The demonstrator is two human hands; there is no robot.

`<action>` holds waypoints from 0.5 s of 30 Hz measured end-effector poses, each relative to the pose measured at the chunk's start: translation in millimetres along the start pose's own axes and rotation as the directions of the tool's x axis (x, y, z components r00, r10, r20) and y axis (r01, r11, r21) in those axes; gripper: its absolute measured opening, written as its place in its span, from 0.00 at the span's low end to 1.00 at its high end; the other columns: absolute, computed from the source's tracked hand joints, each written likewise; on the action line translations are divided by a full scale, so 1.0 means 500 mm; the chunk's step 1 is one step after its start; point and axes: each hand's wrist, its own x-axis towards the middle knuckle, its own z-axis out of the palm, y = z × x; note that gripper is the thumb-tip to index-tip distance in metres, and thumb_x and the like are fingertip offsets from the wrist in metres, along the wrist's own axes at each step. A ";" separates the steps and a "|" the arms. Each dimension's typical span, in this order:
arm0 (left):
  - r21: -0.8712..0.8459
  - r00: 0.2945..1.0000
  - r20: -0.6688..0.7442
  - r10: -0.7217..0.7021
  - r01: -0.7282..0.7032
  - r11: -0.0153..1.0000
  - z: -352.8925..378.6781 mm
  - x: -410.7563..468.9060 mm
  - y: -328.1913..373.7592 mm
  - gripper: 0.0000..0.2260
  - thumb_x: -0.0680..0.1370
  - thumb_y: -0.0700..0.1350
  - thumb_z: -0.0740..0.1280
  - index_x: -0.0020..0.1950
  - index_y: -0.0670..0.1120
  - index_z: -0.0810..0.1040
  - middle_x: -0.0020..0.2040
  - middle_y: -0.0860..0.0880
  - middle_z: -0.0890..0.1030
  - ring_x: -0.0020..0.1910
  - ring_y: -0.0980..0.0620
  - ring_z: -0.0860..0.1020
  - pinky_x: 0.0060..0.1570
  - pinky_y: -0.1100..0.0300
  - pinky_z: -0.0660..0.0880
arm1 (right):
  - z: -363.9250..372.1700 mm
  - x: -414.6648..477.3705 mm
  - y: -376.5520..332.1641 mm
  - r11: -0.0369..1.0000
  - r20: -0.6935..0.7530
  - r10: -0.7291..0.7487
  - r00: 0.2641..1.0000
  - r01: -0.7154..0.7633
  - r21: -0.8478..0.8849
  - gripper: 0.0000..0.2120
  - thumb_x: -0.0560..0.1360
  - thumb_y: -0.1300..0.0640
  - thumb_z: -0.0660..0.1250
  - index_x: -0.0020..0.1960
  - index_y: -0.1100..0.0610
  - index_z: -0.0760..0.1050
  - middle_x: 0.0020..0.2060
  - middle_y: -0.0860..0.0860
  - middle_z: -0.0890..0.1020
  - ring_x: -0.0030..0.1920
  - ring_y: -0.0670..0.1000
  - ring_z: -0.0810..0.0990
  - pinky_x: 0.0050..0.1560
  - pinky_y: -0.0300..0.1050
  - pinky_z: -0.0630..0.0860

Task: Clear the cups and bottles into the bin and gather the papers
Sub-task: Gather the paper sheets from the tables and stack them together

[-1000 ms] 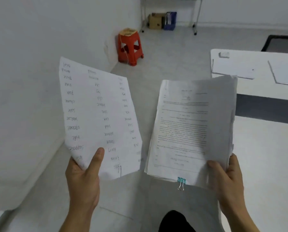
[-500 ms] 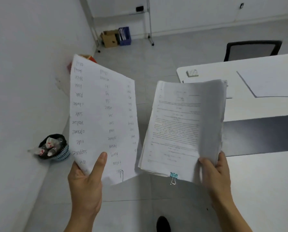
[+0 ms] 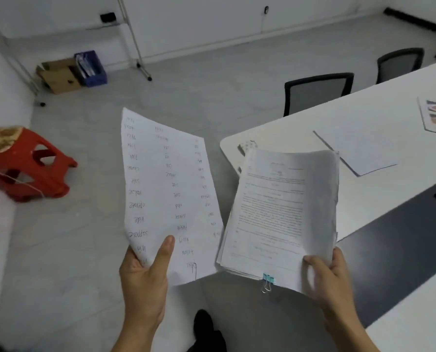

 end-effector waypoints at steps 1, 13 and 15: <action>0.021 0.998 0.058 -0.002 0.001 1.000 0.027 0.056 0.006 0.14 0.75 0.38 0.71 0.58 0.51 0.80 0.57 0.53 0.85 0.58 0.52 0.82 0.52 0.57 0.80 | 0.015 0.024 -0.018 1.000 -0.039 -0.002 0.999 0.002 0.010 0.10 0.79 0.63 0.63 0.54 0.49 0.72 0.51 0.49 0.81 0.49 0.52 0.79 0.44 0.49 0.75; 0.228 0.849 0.478 -0.226 0.129 0.965 0.415 0.409 -0.068 0.14 0.75 0.39 0.73 0.59 0.48 0.80 0.56 0.50 0.85 0.57 0.49 0.83 0.62 0.45 0.76 | 0.079 0.240 -0.086 0.963 -0.104 0.122 0.987 -0.092 0.254 0.16 0.77 0.65 0.64 0.54 0.44 0.78 0.51 0.48 0.84 0.55 0.58 0.82 0.57 0.64 0.79; 0.256 0.858 0.466 -0.218 0.105 0.961 0.469 0.436 -0.080 0.12 0.75 0.39 0.73 0.57 0.50 0.81 0.55 0.52 0.85 0.56 0.51 0.83 0.60 0.48 0.77 | 0.084 0.289 -0.091 0.968 -0.110 0.130 0.985 -0.102 0.231 0.14 0.78 0.64 0.63 0.55 0.46 0.76 0.52 0.49 0.83 0.53 0.56 0.82 0.49 0.57 0.82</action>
